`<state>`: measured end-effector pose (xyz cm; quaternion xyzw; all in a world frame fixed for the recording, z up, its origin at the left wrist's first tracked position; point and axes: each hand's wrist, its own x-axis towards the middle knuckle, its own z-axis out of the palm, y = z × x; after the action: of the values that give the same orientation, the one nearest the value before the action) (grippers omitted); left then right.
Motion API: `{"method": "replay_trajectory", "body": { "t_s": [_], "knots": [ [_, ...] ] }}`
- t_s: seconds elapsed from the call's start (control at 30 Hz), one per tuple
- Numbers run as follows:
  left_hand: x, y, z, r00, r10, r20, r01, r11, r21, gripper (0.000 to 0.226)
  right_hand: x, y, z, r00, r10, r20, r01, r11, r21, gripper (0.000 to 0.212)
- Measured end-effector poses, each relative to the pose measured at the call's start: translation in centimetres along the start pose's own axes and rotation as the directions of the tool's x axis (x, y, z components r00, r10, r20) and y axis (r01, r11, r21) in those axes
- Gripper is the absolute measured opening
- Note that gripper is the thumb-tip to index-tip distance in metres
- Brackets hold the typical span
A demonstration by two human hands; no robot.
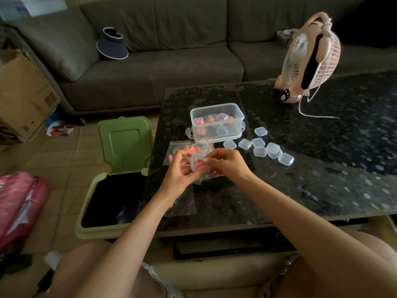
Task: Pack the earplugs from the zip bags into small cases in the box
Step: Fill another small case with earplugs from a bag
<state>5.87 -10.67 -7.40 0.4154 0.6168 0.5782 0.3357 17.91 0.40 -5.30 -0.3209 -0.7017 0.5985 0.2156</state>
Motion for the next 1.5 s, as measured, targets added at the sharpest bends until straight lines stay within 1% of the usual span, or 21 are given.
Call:
{"method": "replay_trajectory", "body": {
  "t_s": [0.13,0.2,0.3,0.47,0.53,0.63,0.7,0.73,0.77,0.8,0.83,0.87,0.9,0.93,1.03,1.13,1.2,1.27,1.37,1.43,1.5],
  "knots": [
    [0.2,-0.2,-0.1,0.999,0.023,-0.026,-0.019,0.993,0.116,0.038,-0.3,-0.5,0.1,0.998,0.05,0.039,-0.055,0.99,0.129,0.024],
    [0.3,-0.3,-0.1,0.999,0.031,-0.013,-0.029,0.989,0.145,0.043,-0.4,-0.6,0.2,0.996,0.065,0.063,-0.073,0.989,0.127,0.027],
    [0.2,0.1,0.1,1.0,0.02,-0.022,-0.017,0.993,0.116,0.054,-0.3,-0.5,0.1,0.993,0.089,0.077,-0.097,0.99,0.106,0.027],
    [0.1,0.0,-0.2,0.998,0.067,-0.021,-0.058,0.958,0.282,0.045,-0.3,-0.7,-0.1,0.982,0.157,0.105,-0.17,0.977,0.127,0.029],
    [0.2,-0.1,-0.3,0.998,0.069,-0.011,-0.063,0.952,0.299,0.047,-0.5,-0.8,0.0,0.978,0.155,0.137,-0.177,0.97,0.165,0.028],
    [0.2,0.2,0.0,0.998,0.06,-0.023,-0.051,0.955,0.291,0.054,-0.5,-1.2,-0.1,0.988,0.133,0.073,-0.146,0.968,0.206,0.025],
    [0.2,0.2,-0.4,0.991,0.057,-0.121,-0.011,0.937,0.349,0.053,-0.2,-1.3,-0.3,0.989,0.144,-0.021,-0.136,0.965,0.226,0.022],
    [0.2,0.1,-1.0,0.976,0.092,-0.196,0.015,0.876,0.481,0.047,0.0,-1.2,-0.3,0.985,0.155,-0.074,-0.134,0.964,0.231,0.02],
    [0.3,-0.2,-1.7,0.957,0.138,-0.255,0.069,0.745,0.663,0.043,0.3,-1.1,-0.5,0.979,0.165,-0.117,-0.134,0.962,0.236,0.017],
    [0.3,-0.4,-2.5,0.949,0.139,-0.283,0.153,0.582,0.798,0.044,0.5,-1.1,-0.6,0.974,0.177,-0.139,-0.14,0.96,0.244,0.013],
    [0.2,-0.6,-3.1,0.947,0.069,-0.313,0.252,0.439,0.862,0.05,0.8,-1.0,-0.7,0.972,0.191,-0.139,-0.152,0.955,0.255,0.008],
    [0.2,-0.8,-3.4,0.938,-0.049,-0.344,0.339,0.338,0.878,0.059,1.0,-0.9,-0.7,0.97,0.208,-0.127,-0.169,0.95,0.263,0.006],
    [0.0,-0.8,-3.4,0.919,-0.156,-0.362,0.392,0.283,0.875,0.067,1.2,-0.8,-0.7,0.968,0.225,-0.113,-0.188,0.946,0.265,0.009],
    [-0.1,-0.9,-3.3,0.903,-0.221,-0.368,0.418,0.26,0.87,0.073,1.3,-0.8,-0.6,0.966,0.239,-0.102,-0.205,0.942,0.264,0.012],
    [0.1,-1.2,-2.9,0.898,-0.248,-0.364,0.428,0.299,0.853,0.072,1.3,-0.4,0.0,0.961,0.266,-0.076,-0.242,0.943,0.23,0.021],
    [0.2,-1.1,-2.8,0.891,-0.265,-0.369,0.447,0.36,0.819,0.054,1.1,-0.3,0.4,0.963,0.263,-0.053,-0.25,0.951,0.181,0.017],
    [0.1,-0.7,-2.8,0.904,-0.237,-0.355,0.424,0.413,0.806,0.038,1.1,-0.5,0.4,0.968,0.243,-0.069,-0.23,0.961,0.154,0.015],
    [0.3,-0.3,-2.9,0.93,-0.176,-0.322,0.366,0.526,0.768,0.024,1.4,-1.0,0.0,0.969,0.229,-0.092,-0.209,0.961,0.183,0.011],
    [1.0,0.5,-3.3,0.953,-0.096,-0.288,0.26,0.747,0.612,0.015,2.8,-2.3,-0.8,0.966,0.212,-0.145,-0.173,0.954,0.244,0.013],
    [1.4,1.0,-3.6,0.953,-0.097,-0.288,0.226,0.858,0.462,0.013,4.4,-3.5,-1.0,0.962,0.19,-0.197,-0.144,0.963,0.228,0.017],
    [1.5,1.5,-3.7,0.947,-0.122,-0.296,0.218,0.923,0.316,0.012,6.4,-4.9,-1.3,0.954,0.171,-0.246,-0.109,0.963,0.245,0.013]
  ]
}}
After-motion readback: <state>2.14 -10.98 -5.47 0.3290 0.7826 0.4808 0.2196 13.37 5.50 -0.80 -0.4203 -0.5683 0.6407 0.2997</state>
